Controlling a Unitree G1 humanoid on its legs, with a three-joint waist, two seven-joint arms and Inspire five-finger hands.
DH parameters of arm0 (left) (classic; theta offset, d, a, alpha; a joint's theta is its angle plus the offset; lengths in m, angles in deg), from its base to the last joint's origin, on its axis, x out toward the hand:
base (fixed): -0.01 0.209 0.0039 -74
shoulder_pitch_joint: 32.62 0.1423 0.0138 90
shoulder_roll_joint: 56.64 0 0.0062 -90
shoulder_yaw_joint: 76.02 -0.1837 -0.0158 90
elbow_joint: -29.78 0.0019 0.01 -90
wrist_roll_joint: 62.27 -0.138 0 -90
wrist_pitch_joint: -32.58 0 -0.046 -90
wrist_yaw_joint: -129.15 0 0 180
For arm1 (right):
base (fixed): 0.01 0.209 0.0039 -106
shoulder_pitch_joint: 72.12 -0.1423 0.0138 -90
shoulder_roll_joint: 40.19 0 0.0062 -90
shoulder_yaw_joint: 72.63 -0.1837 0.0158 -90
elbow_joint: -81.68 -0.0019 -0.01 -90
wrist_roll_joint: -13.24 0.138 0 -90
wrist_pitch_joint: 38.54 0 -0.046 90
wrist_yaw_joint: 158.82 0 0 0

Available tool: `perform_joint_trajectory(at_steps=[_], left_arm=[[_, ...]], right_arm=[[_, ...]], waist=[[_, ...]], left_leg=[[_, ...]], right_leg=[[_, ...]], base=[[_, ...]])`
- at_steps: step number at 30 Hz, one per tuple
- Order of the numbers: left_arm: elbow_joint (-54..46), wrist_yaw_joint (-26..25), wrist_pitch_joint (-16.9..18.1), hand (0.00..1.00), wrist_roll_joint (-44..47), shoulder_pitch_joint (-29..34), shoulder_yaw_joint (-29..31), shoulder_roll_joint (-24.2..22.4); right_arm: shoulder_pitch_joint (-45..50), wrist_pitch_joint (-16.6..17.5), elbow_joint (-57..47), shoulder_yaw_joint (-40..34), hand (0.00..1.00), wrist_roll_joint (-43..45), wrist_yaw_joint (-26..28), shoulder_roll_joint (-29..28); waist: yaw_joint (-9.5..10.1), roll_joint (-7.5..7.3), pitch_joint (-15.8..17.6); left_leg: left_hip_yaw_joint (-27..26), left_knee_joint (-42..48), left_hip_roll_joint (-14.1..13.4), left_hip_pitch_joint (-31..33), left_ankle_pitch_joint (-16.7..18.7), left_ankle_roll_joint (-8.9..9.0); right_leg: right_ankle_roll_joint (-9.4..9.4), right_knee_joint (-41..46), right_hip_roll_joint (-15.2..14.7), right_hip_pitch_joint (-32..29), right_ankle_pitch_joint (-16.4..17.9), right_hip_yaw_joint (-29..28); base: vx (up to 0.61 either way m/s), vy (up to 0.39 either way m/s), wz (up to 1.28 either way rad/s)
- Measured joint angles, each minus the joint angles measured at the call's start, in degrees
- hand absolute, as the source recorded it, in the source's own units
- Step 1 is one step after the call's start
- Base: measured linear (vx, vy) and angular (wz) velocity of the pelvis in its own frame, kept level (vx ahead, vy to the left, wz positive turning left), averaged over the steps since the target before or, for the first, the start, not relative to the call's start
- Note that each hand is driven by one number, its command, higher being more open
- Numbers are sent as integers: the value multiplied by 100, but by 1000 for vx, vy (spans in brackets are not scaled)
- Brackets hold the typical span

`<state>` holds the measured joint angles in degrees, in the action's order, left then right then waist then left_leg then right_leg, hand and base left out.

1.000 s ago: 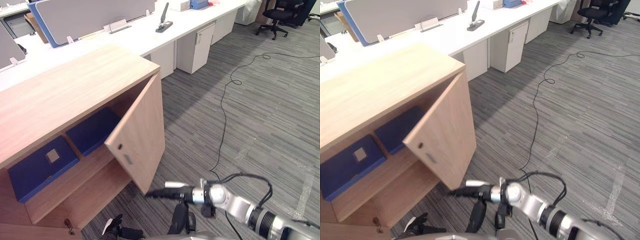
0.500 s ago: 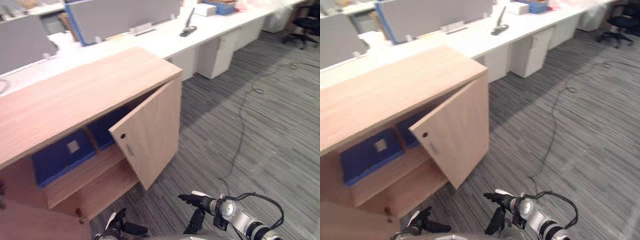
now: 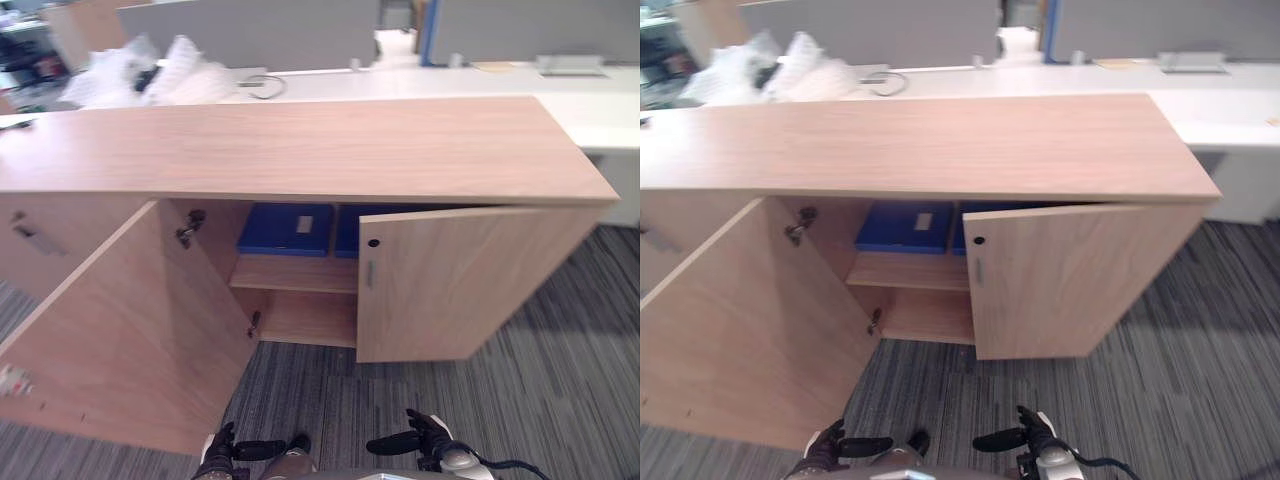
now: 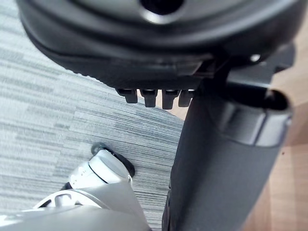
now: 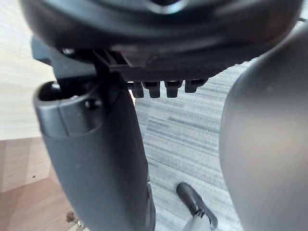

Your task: Walk over to the cabinet, pick up the folder, carry it to the office cabinet, place the folder inside the office cabinet, then close the office cabinet door

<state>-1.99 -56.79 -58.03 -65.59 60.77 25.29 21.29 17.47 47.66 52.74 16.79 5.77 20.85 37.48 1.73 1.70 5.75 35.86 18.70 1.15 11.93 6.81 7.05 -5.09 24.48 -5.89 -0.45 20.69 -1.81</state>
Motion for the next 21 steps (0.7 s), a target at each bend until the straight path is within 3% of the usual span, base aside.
perform_joint_trajectory(at_steps=[3, 5, 6, 7, 8, 9, 11, 12, 13, 14, 15, 16, 17, 18, 19, 20, 21], left_arm=[[-289, -31, 24, 100, 414, 15, 361, -287], [-307, 16, 24, 100, 578, 16, 433, -324], [-316, 6, 26, 100, 719, -28, 657, -308], [-353, 1, 37, 100, 807, -23, 851, -340], [-360, 0, 44, 100, 833, -21, 879, -344], [-377, 7, 69, 100, 867, -20, 1021, -380], [-334, 18, 104, 100, 998, -46, 1194, -404], [-262, 19, 130, 100, 983, -44, 1166, -405], [-116, 22, 140, 100, 953, -49, 1078, -399], [-26, 26, 138, 100, 945, -79, 979, -372], [69, 71, 127, 100, 940, -160, 963, -289], [114, 73, 132, 100, 934, -175, 919, -248], [236, 72, 132, 100, 895, -208, 770, -162], [413, 100, 114, 100, 900, -261, 716, -98], [478, 91, 111, 100, 903, -260, 712, -103], [580, 91, 111, 100, 903, -254, 660, -132], [606, 84, 121, 100, 904, -205, 519, -125]], right_arm=[[78, -1, 115, -28, 100, 108, -31, 6], [119, 0, 120, -232, 100, 154, -38, -89], [142, 8, 126, -567, 100, 282, -55, -217], [179, 14, 133, -829, 100, 349, -66, -283], [185, 19, 134, -885, 100, 356, -67, -298], [193, 26, 162, -1022, 100, 353, -63, -318], [245, 62, 153, -1727, 100, 501, -65, -334], [267, 62, 165, -1903, 100, 548, -70, -327], [288, 66, 167, -2216, 100, 612, -74, -314], [266, 68, 170, -2459, 100, 759, -75, -313], [214, 59, 236, -2770, 100, 798, -75, -367], [200, 54, 309, -2856, 100, 835, -73, -394], [192, 60, 453, -2911, 100, 1016, -71, -428], [202, 77, 528, -3009, 100, 1133, -60, -465], [203, 79, 554, -3067, 100, 1235, -45, -414], [151, 75, 614, -3171, 100, 1256, -28, -362], [139, 63, 638, -3213, 100, 1346, -30, -347]], waist=[[138, -121, -38], [129, -255, -34], [79, -392, 33], [71, -421, 57], [71, -441, 67], [109, -481, 81], [68, -352, 129], [37, -316, 112], [-52, -235, 98], [-81, -105, 97], [-132, -189, 153], [-141, -269, 145], [-222, -413, 121], [-299, -489, 77], [-291, -394, 61], [-294, -303, 121], [-299, -268, 121]], left_leg=[[2, 127, -80, 192, -27, 239], [-188, 207, -47, 296, -180, 141], [-1062, 359, -101, 421, -383, -149], [-2074, 378, -275, 501, -511, -342], [-2269, 374, -316, 506, -528, -390], [-2817, 435, -501, 532, -431, -600], [-4576, 2125, -1279, 875, 171, -567], [-4821, 2303, -1350, 811, 284, -568], [-5188, 2275, -1405, 691, 623, -634], [-5425, 2001, -1375, 682, 721, -797], [-5390, 1557, -1009, 625, 609, -974], [-5321, 1227, -777, 567, 423, -997], [-5204, 375, -300, 322, 25, -1032], [-5465, 61, -184, 147, 8, -1072], [-5561, 41, -268, 67, -16, -1023], [-5481, -378, -84, -93, -241, -1155], [-5379, -1127, 109, -405, -600, -1144]], right_leg=[[81, 14, 159, 90, 90, 376], [97, -39, 123, 197, 114, 580], [104, -137, 38, 393, 115, 808], [119, -203, 12, 514, 103, 982], [131, -217, 2, 533, 95, 1019], [170, -257, -13, 561, 67, 1087], [173, -291, -56, 667, 38, 1419], [164, -297, -88, 680, 34, 1489], [147, -283, -144, 673, 33, 1677], [89, -203, -123, 663, 62, 1848], [92, -190, -276, 603, 81, 1905], [140, -287, -337, 588, 73, 1867], [277, -785, -303, 650, -7, 1860], [118, -1158, -427, 841, -347, 1958], [82, -1203, -412, 898, -374, 2074], [157, -1177, -446, 944, -447, 2213], [242, -1174, -487, 944, -622, 2280]], base=[[4, -139, 71], [32, -74, 61], [25, -71, 85], [6, -50, 77], [2, -38, 44], [-6, -24, 24], [23, 16, 53], [77, 107, 81], [76, 127, 81], [119, 178, 117], [91, 124, 106], [76, 80, 132], [-1, -29, 137], [4, -24, 129], [17, -2, 97], [53, 57, 63], [54, 67, 63]])
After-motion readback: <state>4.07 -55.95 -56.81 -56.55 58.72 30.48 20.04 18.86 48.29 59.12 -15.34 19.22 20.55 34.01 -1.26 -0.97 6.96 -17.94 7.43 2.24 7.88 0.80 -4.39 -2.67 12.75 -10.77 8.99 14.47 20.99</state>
